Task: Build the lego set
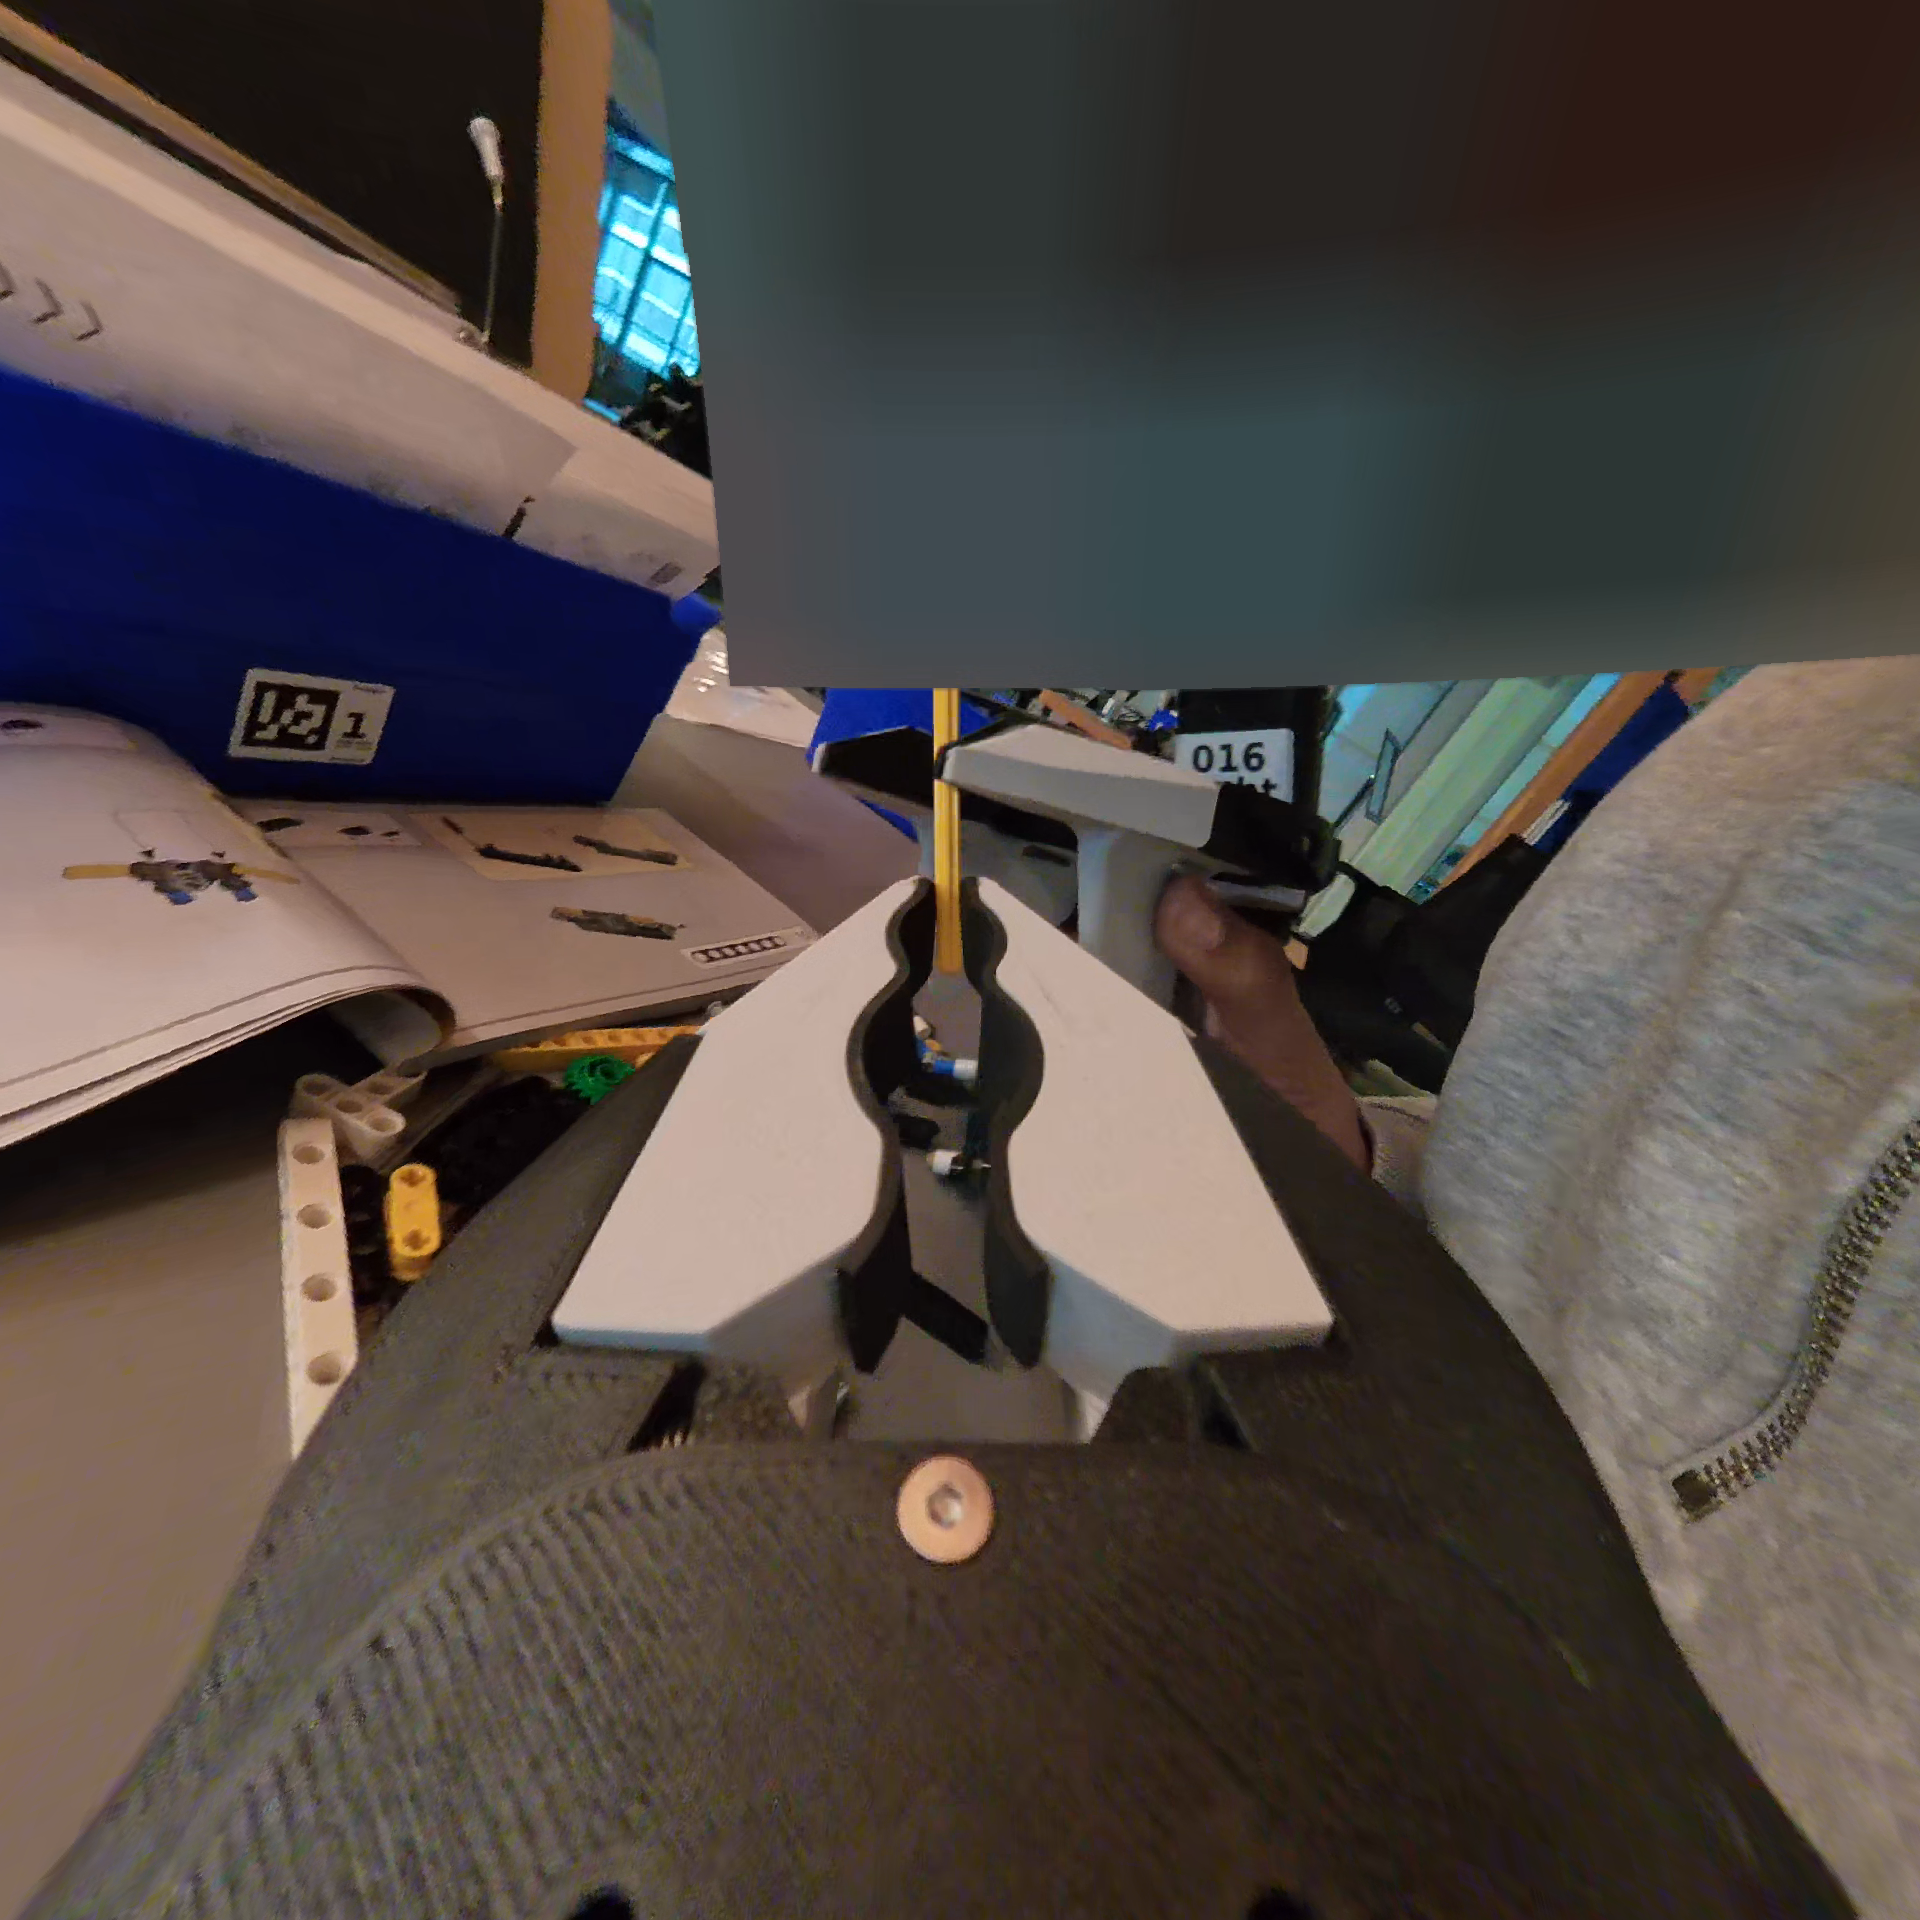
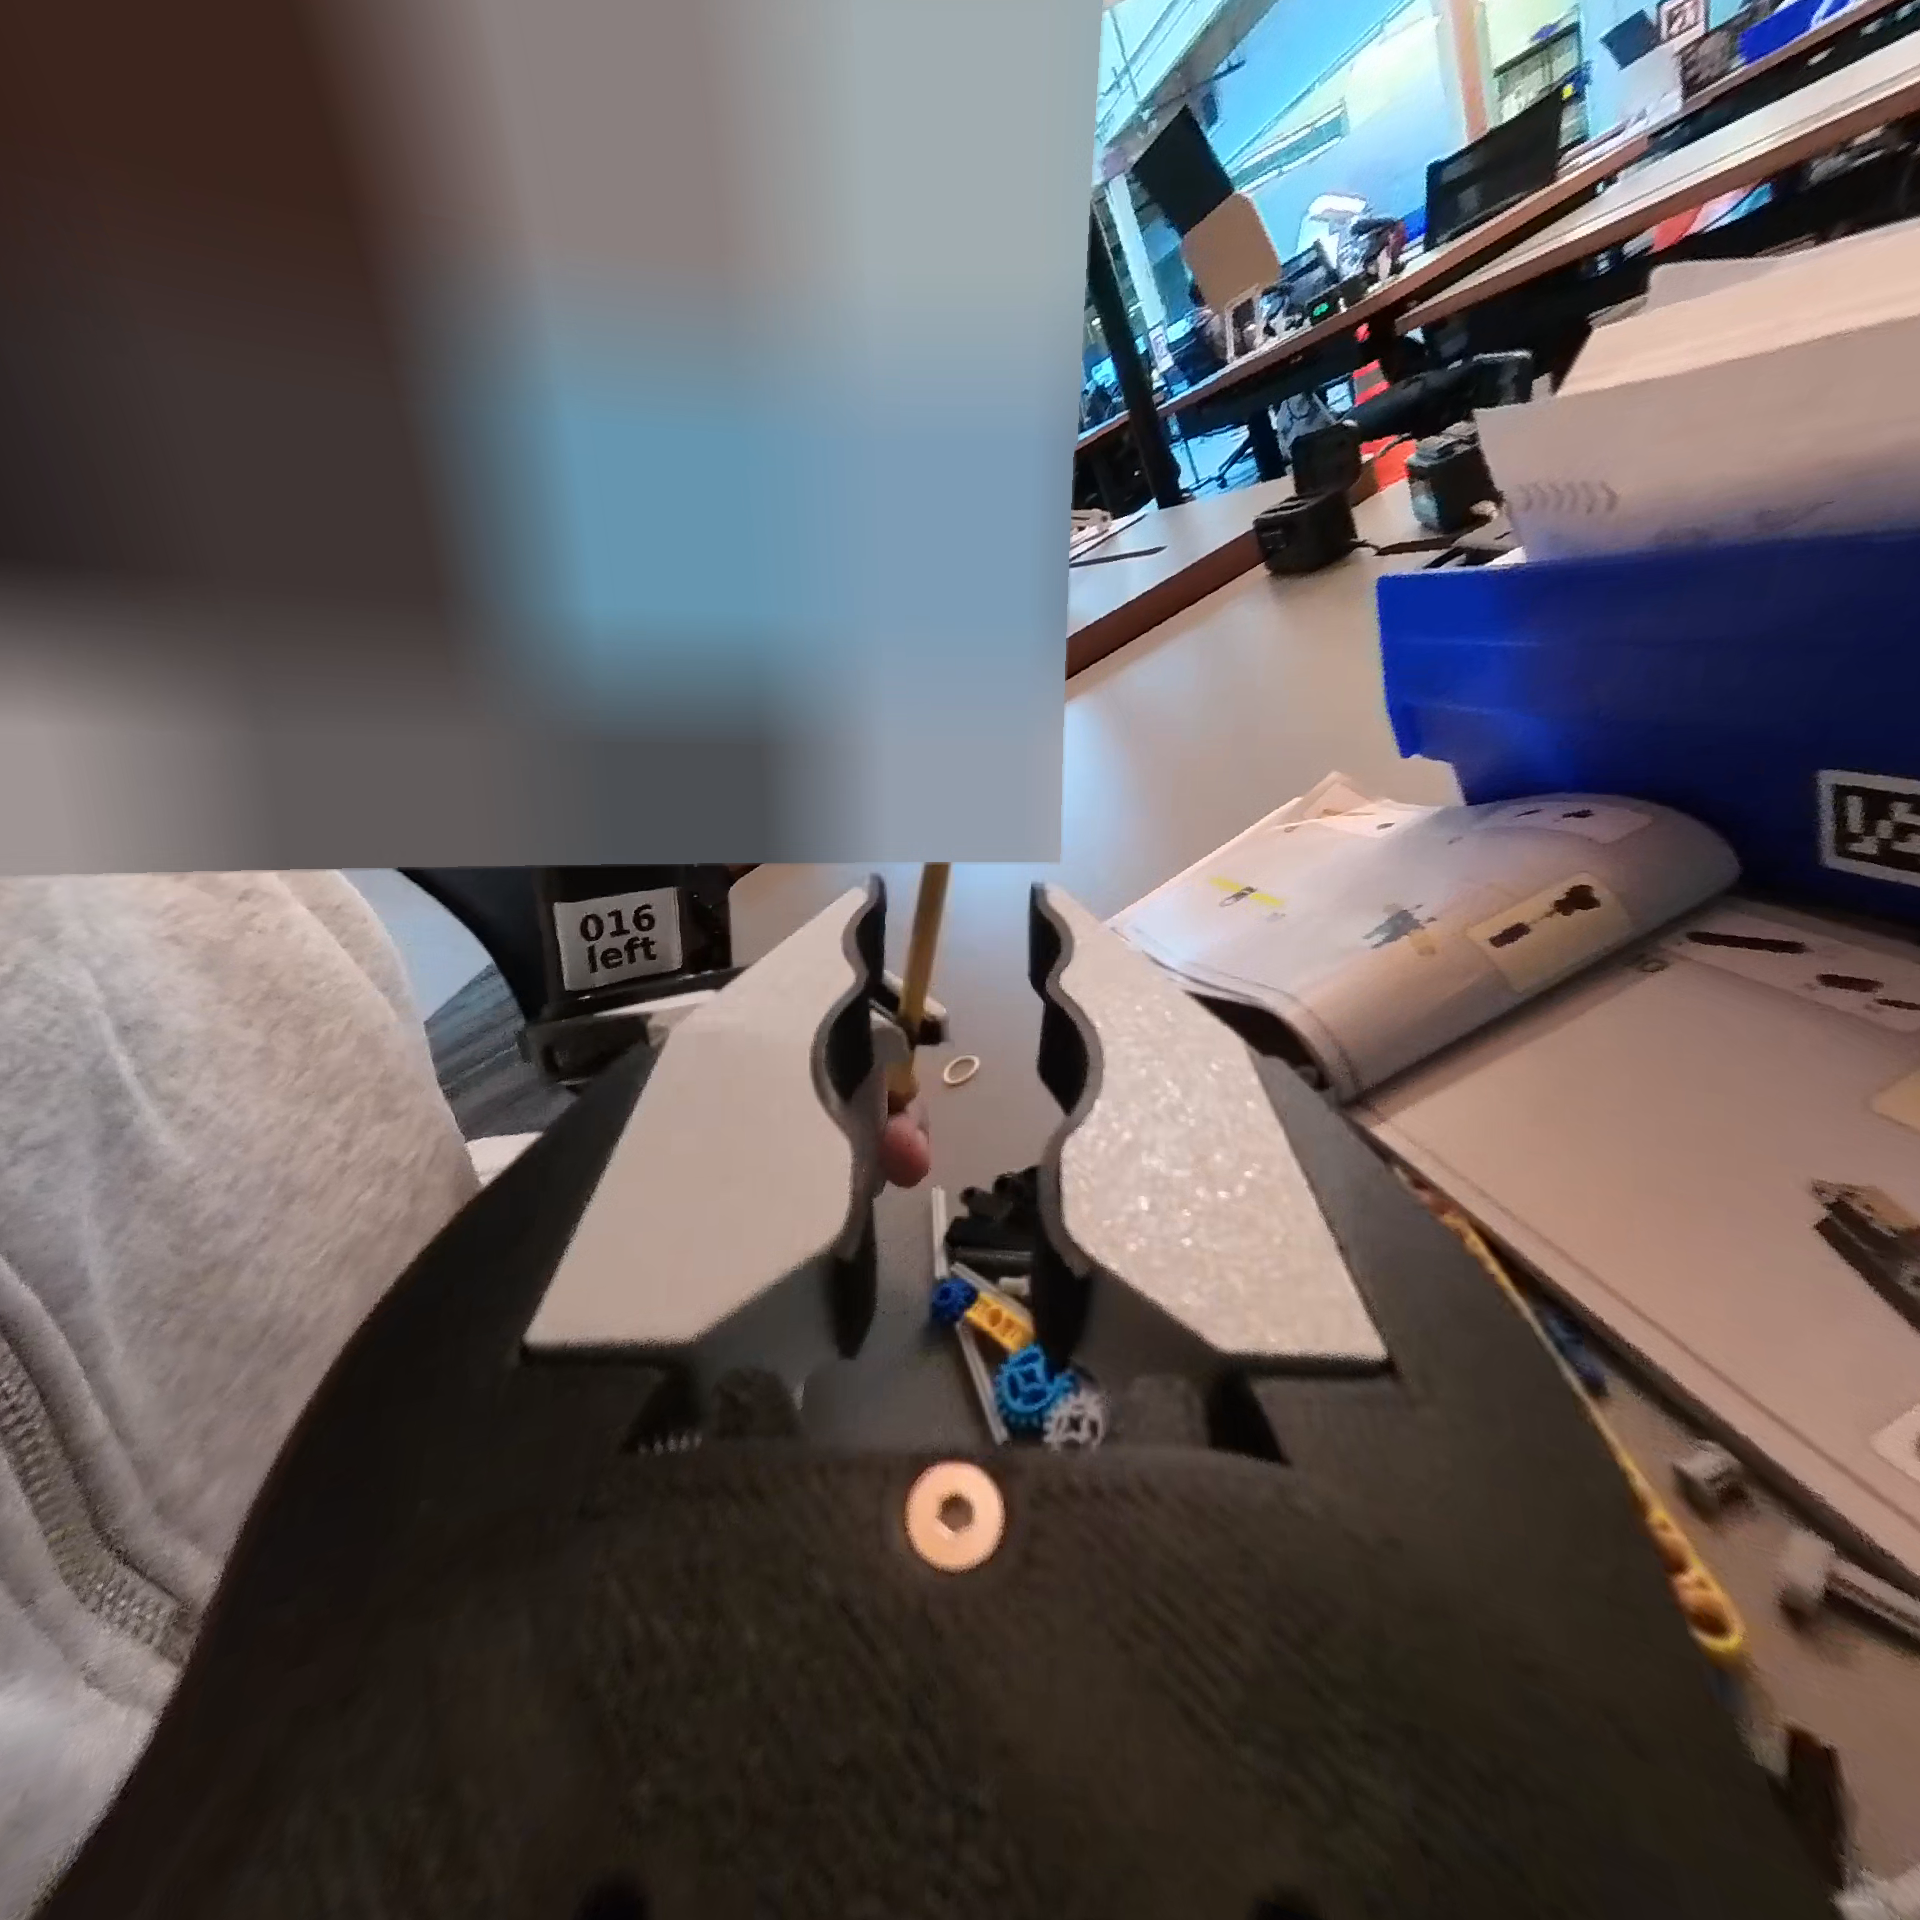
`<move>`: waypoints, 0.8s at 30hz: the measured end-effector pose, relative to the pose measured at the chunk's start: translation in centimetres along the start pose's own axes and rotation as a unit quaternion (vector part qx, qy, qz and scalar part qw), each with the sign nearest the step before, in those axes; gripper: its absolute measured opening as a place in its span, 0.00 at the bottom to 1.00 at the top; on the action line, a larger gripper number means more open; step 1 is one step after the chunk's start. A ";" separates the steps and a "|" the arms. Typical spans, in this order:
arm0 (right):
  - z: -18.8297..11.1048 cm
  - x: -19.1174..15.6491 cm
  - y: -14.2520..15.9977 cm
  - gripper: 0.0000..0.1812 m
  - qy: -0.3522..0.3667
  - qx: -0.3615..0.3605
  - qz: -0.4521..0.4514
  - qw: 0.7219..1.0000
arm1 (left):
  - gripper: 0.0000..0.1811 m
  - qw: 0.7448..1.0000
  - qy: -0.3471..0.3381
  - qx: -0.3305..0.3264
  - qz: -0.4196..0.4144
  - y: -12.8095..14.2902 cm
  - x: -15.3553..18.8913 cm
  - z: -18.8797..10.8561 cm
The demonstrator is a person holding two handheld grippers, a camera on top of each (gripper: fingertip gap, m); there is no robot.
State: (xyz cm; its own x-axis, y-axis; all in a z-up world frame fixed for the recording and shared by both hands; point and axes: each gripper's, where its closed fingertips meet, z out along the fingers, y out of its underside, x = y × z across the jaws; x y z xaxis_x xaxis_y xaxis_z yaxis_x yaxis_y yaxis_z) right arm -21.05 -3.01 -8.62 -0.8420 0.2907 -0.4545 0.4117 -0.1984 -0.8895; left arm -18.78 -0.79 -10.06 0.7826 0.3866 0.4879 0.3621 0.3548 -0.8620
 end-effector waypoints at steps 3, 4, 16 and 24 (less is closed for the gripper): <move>-0.7 -0.8 0.0 0.12 -0.002 0.001 0.001 1.000 | 0.01 1.000 0.020 0.001 0.019 0.1 1.3 0.1; -0.9 -1.2 0.1 0.08 -0.007 -0.002 0.000 1.000 | 0.02 0.999 0.023 -0.004 0.024 0.3 1.6 0.1; -9.1 1.6 -3.6 0.01 0.085 0.003 -0.019 0.996 | 0.19 0.992 -0.056 0.013 0.111 0.0 0.9 0.0; -22.8 13.8 2.0 0.01 0.393 -0.189 0.039 0.899 | 0.18 0.966 -0.233 0.022 0.107 -3.2 -6.8 -3.9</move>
State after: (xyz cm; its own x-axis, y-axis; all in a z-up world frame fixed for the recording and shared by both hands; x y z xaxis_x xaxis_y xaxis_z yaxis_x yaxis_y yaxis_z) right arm -23.90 21.95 -17.75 -0.3608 0.8903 -0.2778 0.6724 0.0419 -0.7390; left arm -23.25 -7.83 -11.18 0.5202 0.7927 0.3177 0.1872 0.2572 -0.9481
